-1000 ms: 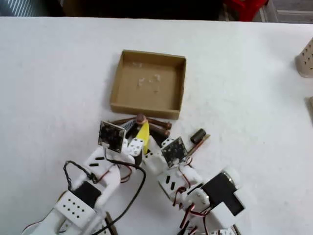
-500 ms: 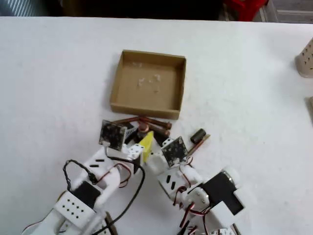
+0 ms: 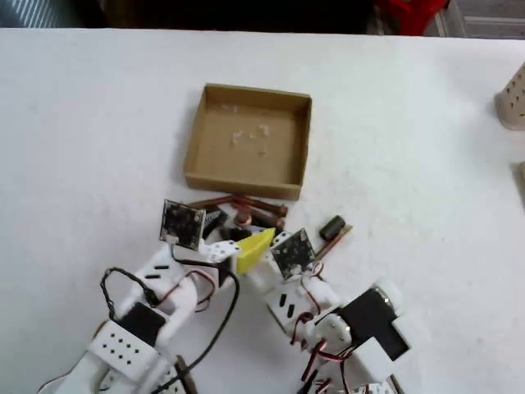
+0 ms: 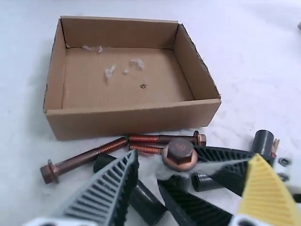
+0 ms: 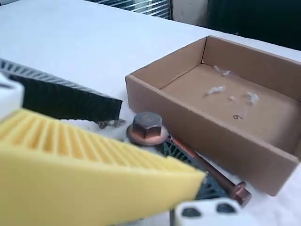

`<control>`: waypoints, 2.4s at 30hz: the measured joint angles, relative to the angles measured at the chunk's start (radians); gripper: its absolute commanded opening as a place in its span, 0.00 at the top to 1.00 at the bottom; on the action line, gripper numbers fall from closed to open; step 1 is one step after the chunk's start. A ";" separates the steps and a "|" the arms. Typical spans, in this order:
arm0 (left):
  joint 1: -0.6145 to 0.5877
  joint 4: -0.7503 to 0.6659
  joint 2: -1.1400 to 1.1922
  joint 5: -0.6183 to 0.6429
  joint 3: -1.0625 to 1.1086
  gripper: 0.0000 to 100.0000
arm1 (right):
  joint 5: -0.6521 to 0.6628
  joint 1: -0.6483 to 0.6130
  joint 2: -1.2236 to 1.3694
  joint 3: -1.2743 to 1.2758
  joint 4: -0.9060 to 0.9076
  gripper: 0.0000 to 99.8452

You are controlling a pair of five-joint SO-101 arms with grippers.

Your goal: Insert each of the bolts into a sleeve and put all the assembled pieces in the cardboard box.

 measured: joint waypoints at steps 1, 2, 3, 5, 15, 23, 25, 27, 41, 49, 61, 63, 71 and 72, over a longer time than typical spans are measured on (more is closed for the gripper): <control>-0.006 -0.003 0.005 0.000 0.000 0.61 | 0.000 0.000 0.000 0.000 0.000 0.98; -0.012 -0.003 0.005 0.000 0.002 0.61 | 0.000 0.000 0.000 0.000 0.000 0.98; -0.015 -0.003 0.005 0.000 0.002 0.61 | 0.000 0.000 0.000 0.000 0.000 0.98; -0.023 -0.003 0.005 0.000 0.002 0.61 | 0.000 0.000 0.000 0.000 0.000 0.98; -0.040 -0.003 0.005 0.000 -0.011 0.61 | 0.000 -0.002 0.000 0.000 0.000 0.98; -0.061 0.160 0.006 0.000 -0.135 0.48 | 0.000 0.000 -0.002 0.000 0.000 0.98; -0.069 0.160 0.006 0.031 -0.141 0.48 | 0.000 0.000 -0.002 0.000 0.000 0.98; -0.071 0.161 0.008 0.044 -0.147 0.48 | 0.000 0.000 -0.002 0.000 0.000 0.98; -0.072 0.224 0.008 0.075 -0.190 0.48 | 0.000 0.000 -0.002 0.000 0.000 0.98; -0.118 0.308 0.008 0.058 -0.216 0.48 | 0.000 0.000 -0.002 0.000 0.000 0.98; -0.261 0.308 0.008 0.261 -0.364 0.57 | 0.000 0.000 -0.002 0.000 0.000 0.98; -0.279 0.308 0.008 0.265 -0.365 0.67 | 0.000 0.000 -0.002 0.000 0.000 0.98; -0.402 0.315 0.008 0.269 -0.394 0.93 | 0.000 0.000 -0.002 0.000 0.000 0.98; -0.427 0.315 0.008 0.269 -0.394 0.92 | 0.000 0.000 -0.002 0.000 0.000 0.98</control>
